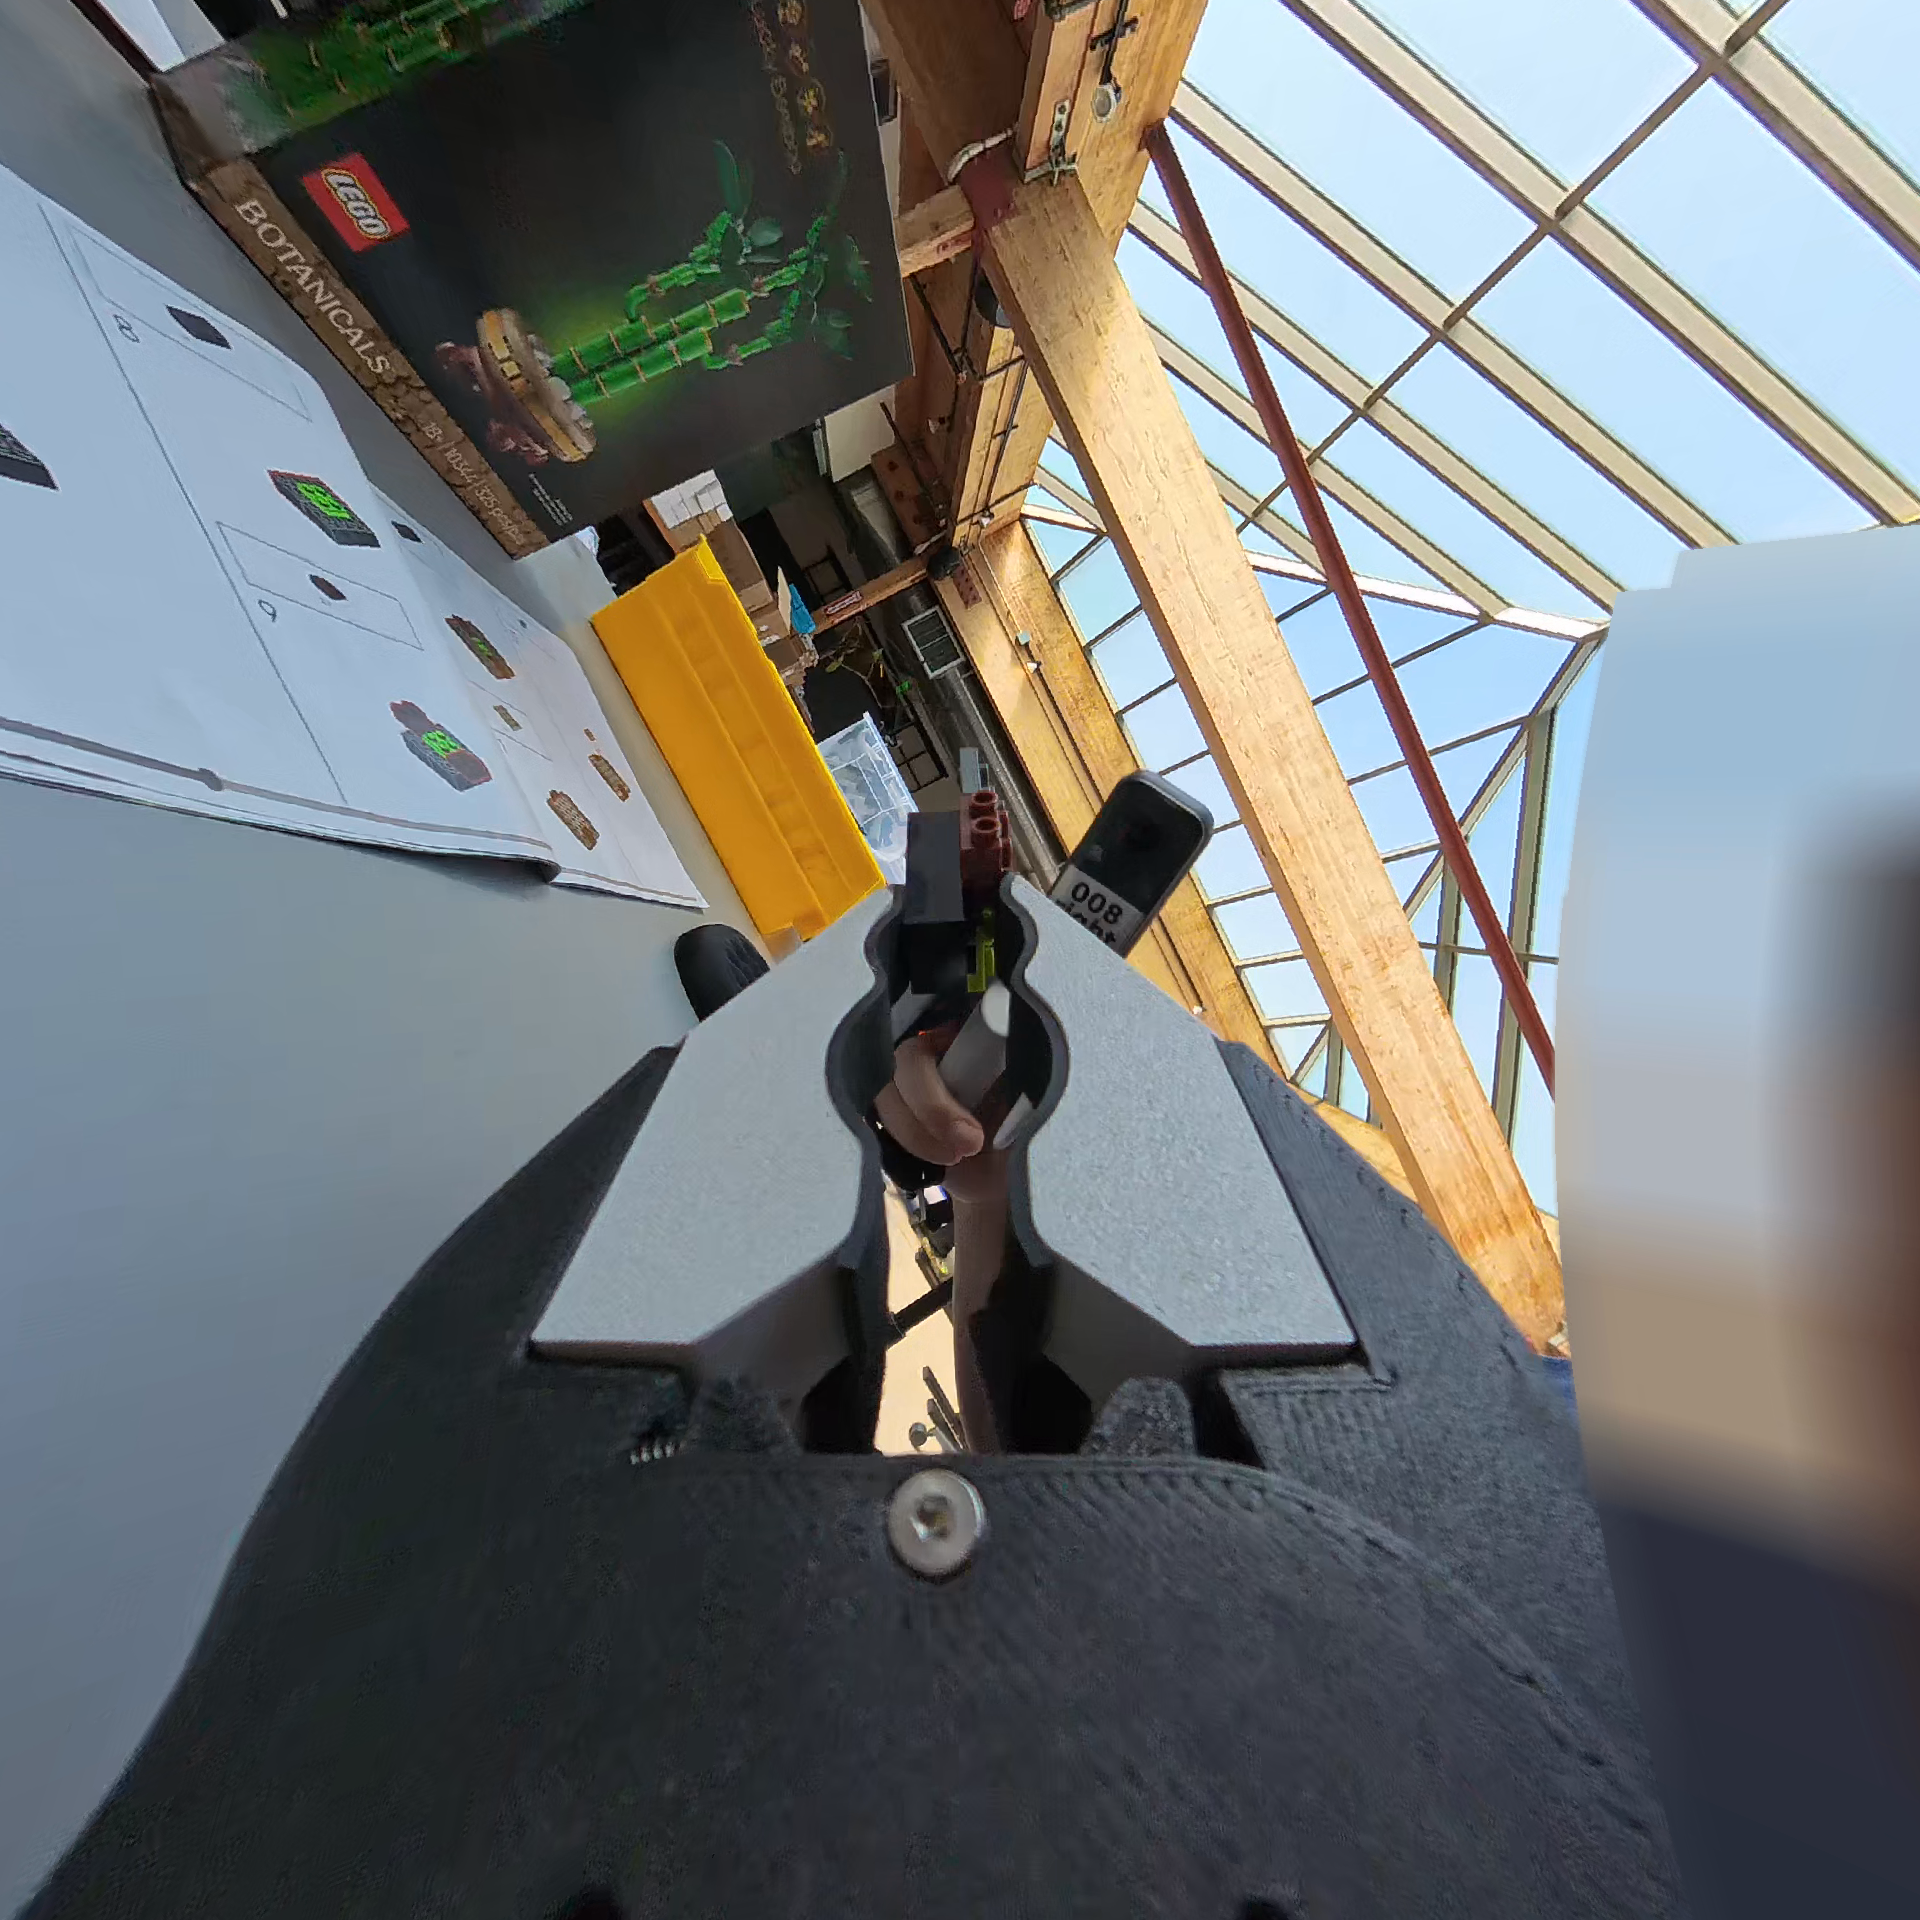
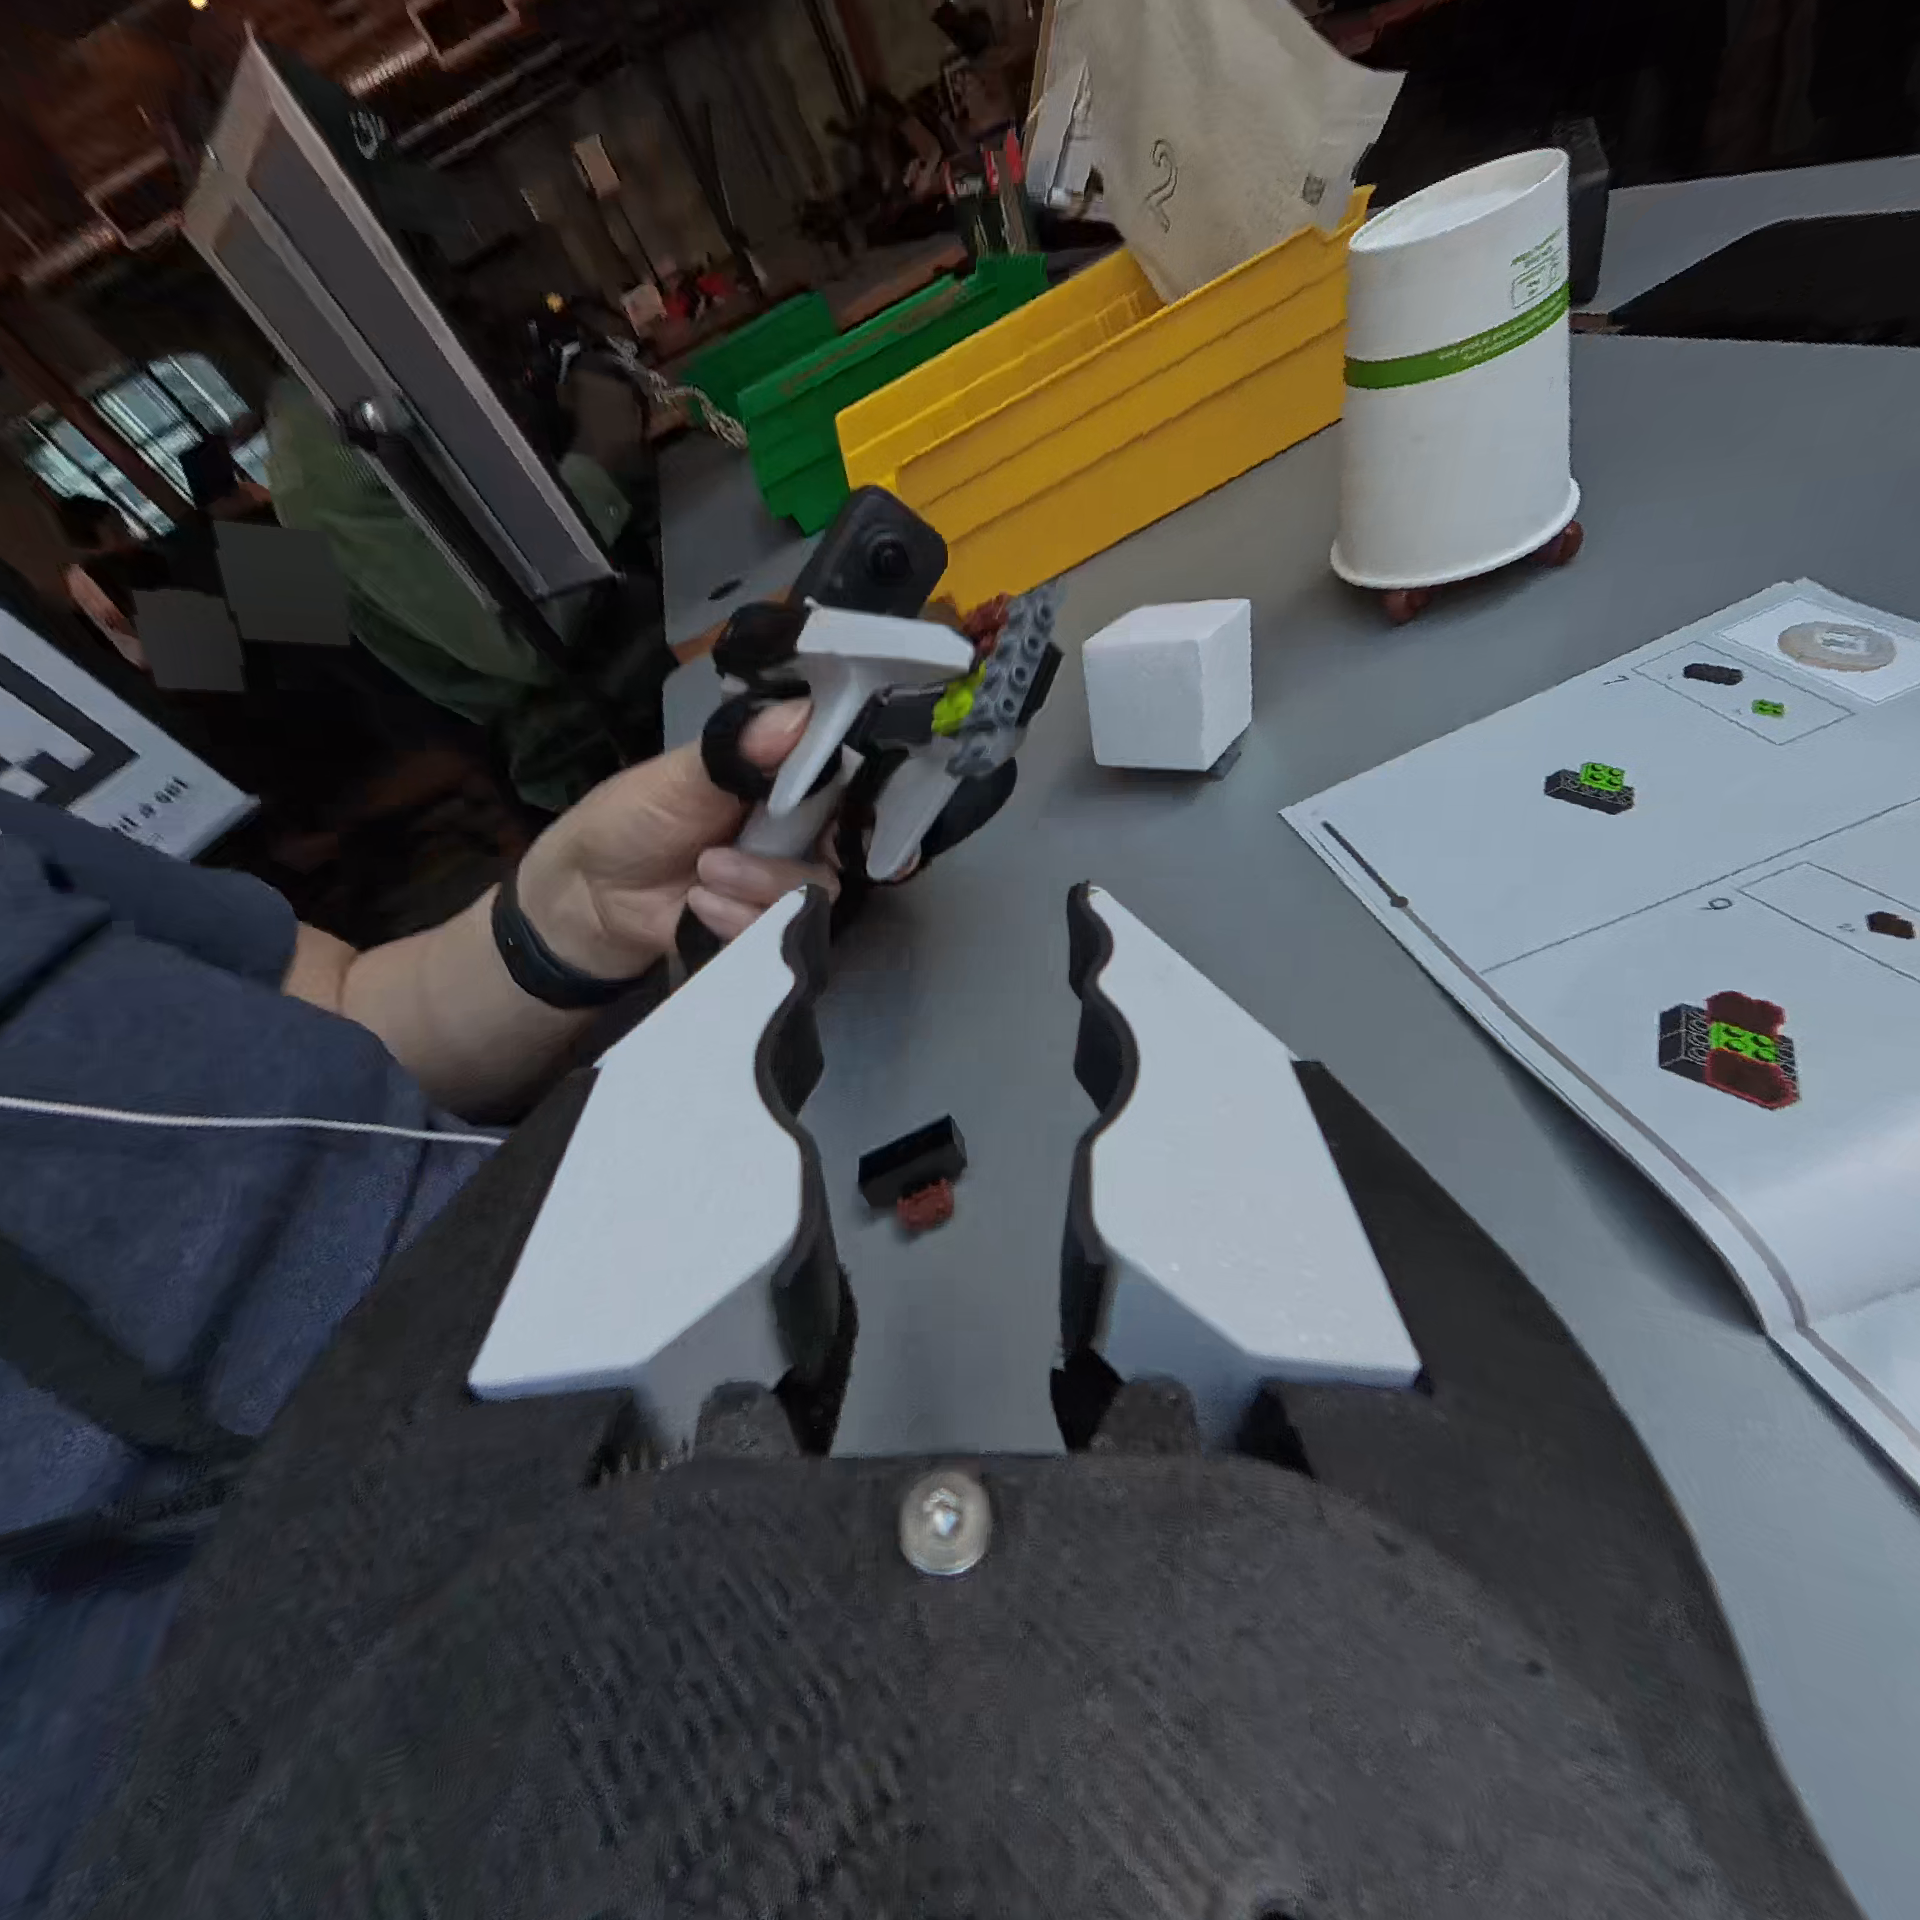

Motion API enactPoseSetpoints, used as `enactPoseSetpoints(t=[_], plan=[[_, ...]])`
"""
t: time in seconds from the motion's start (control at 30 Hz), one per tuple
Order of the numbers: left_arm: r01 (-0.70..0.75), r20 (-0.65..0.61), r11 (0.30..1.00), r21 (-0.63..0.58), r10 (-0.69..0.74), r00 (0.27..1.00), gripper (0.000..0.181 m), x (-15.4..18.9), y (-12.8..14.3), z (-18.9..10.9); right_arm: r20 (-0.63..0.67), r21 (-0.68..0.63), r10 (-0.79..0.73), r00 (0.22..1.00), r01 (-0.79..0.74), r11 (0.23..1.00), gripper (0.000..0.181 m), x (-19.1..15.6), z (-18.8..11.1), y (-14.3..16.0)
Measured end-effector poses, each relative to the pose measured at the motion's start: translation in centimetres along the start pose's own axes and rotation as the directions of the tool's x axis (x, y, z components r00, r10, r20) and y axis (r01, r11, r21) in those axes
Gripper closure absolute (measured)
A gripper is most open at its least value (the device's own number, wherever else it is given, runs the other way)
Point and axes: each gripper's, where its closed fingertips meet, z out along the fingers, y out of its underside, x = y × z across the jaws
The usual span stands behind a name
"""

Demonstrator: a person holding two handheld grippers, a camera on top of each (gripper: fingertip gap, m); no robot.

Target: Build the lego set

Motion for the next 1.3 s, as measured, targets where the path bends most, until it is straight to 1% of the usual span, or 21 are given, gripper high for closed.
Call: enactPoseSetpoints(t=[0.07,0.13,0.23,0.33,0.43,0.5,0.57,0.67,0.73,0.8,0.87,0.93,0.97,1.0,1.03,1.07,1.1,1.13,1.17,1.23,1.3], plan=[[0.017,0.011,1.000,0.026,-0.017,1.000,0.168,-0.2,-0.5,-0.6,-0.038,-0.115,-0.155,0.987,0.149,0.982,0.133,-0.4,-0.1,3.4],[0.002,0.032,0.999,0.033,-0.003,0.999,0.168,-0.5,-0.6,-1.0,-0.044,-0.189,-0.294,0.955,0.281,0.941,0.137,-1.2,0.2,6.3],[-0.010,0.042,0.999,0.033,0.009,0.999,0.169,-0.4,-0.6,-1.3,-0.028,-0.291,-0.446,0.895,0.419,0.860,0.140,-1.9,0.7,9.1],[-0.009,0.047,0.999,0.037,0.007,0.999,0.169,-0.4,-0.6,-1.5,0.019,-0.334,-0.546,0.838,0.519,0.786,0.140,-2.7,1.5,10.1],[-0.012,0.051,0.999,0.041,0.010,0.999,0.168,-0.3,-0.6,-1.7,0.065,-0.376,-0.648,0.758,0.621,0.688,0.140,-2.7,2.4,10.6],[-0.017,0.053,0.999,0.042,0.015,0.998,0.168,-0.2,-0.5,-1.9,0.121,-0.401,-0.725,0.678,0.702,0.589,0.140,-2.7,2.9,11.2],[-0.026,0.058,0.999,0.042,0.024,0.998,0.169,-0.1,-0.5,-2.1,0.181,-0.433,-0.781,0.598,0.761,0.483,0.146,-2.4,3.2,11.8],[-0.027,0.054,0.999,0.043,0.024,0.998,0.169,0.0,-0.6,-2.2,0.230,-0.456,-0.791,0.567,0.781,0.427,0.157,-2.2,3.7,11.9],[-0.025,0.051,0.999,0.044,0.023,0.998,0.168,0.1,-0.7,-2.3,0.230,-0.481,-0.781,0.580,0.766,0.427,0.162,-1.8,4.0,11.7],[-0.024,0.049,0.999,0.042,0.022,0.999,0.168,0.1,-0.7,-2.3,0.224,-0.491,-0.715,0.662,0.711,0.503,0.166,-2.0,4.1,11.3],[-0.022,0.047,0.999,0.043,0.020,0.999,0.168,0.1,-0.8,-2.4,0.181,-0.485,-0.580,0.794,0.585,0.650,0.166,-2.0,4.3,10.3],[-0.021,0.044,0.999,0.042,0.019,0.999,0.168,0.2,-0.9,-2.5,0.142,-0.473,-0.327,0.934,0.354,0.807,0.167,-2.0,4.2,9.3],[-0.020,0.042,0.999,0.042,0.019,0.999,0.168,0.3,-0.9,-2.5,0.122,-0.478,-0.139,0.983,0.181,0.860,0.167,-1.8,4.1,8.9],[-0.020,0.039,0.999,0.042,0.018,0.999,0.168,0.4,-0.9,-2.5,0.115,-0.459,0.071,0.991,-0.010,0.888,0.167,-1.8,4.1,8.1],[-0.019,0.036,0.999,0.041,0.018,0.999,0.169,0.4,-0.9,-2.5,0.113,-0.439,0.288,0.951,-0.212,0.873,0.167,-1.7,3.9,7.3],[-0.019,0.034,0.999,0.039,0.018,0.999,0.168,0.5,-0.9,-2.5,0.098,-0.447,0.476,0.874,-0.389,0.806,0.167,-1.2,3.7,7.1],[-0.019,0.033,0.999,0.037,0.018,0.999,0.168,0.6,-0.9,-2.5,0.071,-0.449,0.599,0.798,-0.510,0.734,0.167,-0.4,3.5,7.1],[-0.019,0.030,0.999,0.037,0.018,0.999,0.168,0.7,-0.8,-2.5,0.033,-0.457,0.671,0.740,-0.587,0.669,0.167,0.4,3.3,7.6],[-0.019,0.028,0.999,0.038,0.018,0.999,0.168,0.7,-0.8,-2.6,-0.010,-0.482,0.707,0.708,-0.623,0.616,0.167,1.0,3.1,8.5],[-0.017,0.026,0.999,0.042,0.016,1.000,0.168,0.8,-0.9,-2.7,-0.020,-0.486,0.761,0.648,-0.672,0.559,0.166,1.4,3.1,8.7],[-0.013,0.025,0.999,0.046,0.012,1.000,0.168,0.7,-0.9,-2.8,-0.029,-0.471,0.772,0.635,-0.690,0.550,0.168,2.0,3.3,8.5]])
